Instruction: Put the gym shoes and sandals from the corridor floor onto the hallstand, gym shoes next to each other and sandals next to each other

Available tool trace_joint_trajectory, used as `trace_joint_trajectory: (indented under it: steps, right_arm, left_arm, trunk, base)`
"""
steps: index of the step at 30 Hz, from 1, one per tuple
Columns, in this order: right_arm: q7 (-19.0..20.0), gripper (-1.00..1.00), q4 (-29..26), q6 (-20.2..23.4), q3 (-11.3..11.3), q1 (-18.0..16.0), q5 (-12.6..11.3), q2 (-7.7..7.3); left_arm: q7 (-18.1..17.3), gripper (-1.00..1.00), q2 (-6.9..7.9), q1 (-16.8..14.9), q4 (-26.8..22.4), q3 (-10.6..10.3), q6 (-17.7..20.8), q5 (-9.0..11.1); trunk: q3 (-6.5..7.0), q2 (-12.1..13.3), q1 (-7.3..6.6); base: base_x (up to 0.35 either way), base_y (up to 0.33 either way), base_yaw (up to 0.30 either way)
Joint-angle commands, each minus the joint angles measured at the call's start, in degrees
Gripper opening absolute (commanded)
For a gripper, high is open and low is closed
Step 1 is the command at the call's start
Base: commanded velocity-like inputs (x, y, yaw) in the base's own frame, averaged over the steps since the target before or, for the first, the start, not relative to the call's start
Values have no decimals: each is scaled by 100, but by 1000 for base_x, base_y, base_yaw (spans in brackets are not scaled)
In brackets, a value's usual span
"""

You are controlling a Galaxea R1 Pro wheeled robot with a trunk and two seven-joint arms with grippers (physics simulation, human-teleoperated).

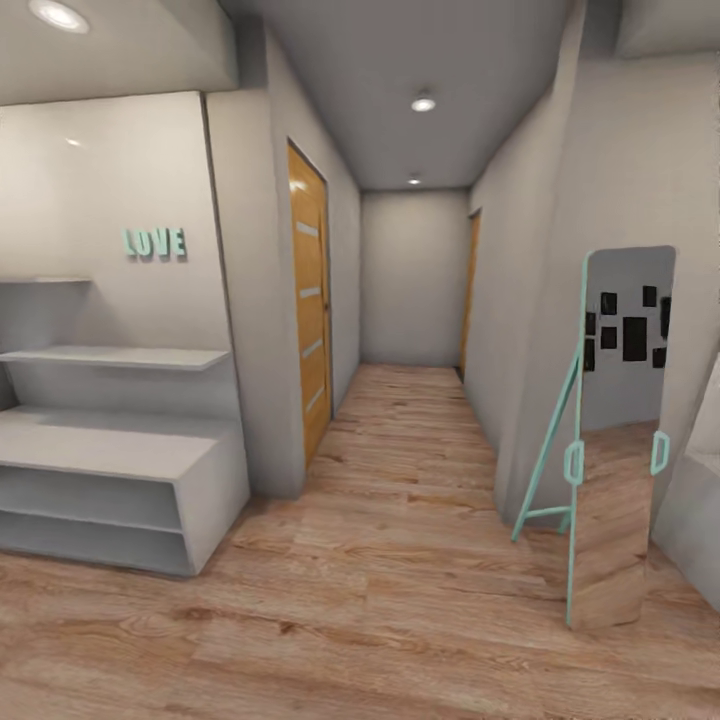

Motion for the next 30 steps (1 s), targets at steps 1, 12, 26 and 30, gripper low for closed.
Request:
trace_joint_trajectory:
  steps: [1, 12, 26, 30]
  right_arm:
    - [-12, 100, 2, -17, 4, -4, 2, 0]
    - [-26, 100, 2, -17, 4, -4, 2, 1]
    - [-26, 100, 4, -17, 4, -4, 2, 1]
    - [-26, 100, 4, -17, 4, -4, 2, 1]
  left_arm:
    - [1, 100, 1, -3, 5, -12, -18, 44]
    - [1, 100, 2, -3, 5, -12, -16, 44]
    - [1, 100, 2, -3, 5, -12, -18, 44]
    - [1, 100, 2, -3, 5, -12, -18, 44]
  trunk:
    - [-6, -4, 0]
    - [-5, -4, 0]
    - [-5, -4, 0]
    - [-5, -4, 0]
  base:
    - [0, 279, -69]
    - [0, 157, -12]
    - [0, 103, -38]
    - [0, 218, -229]
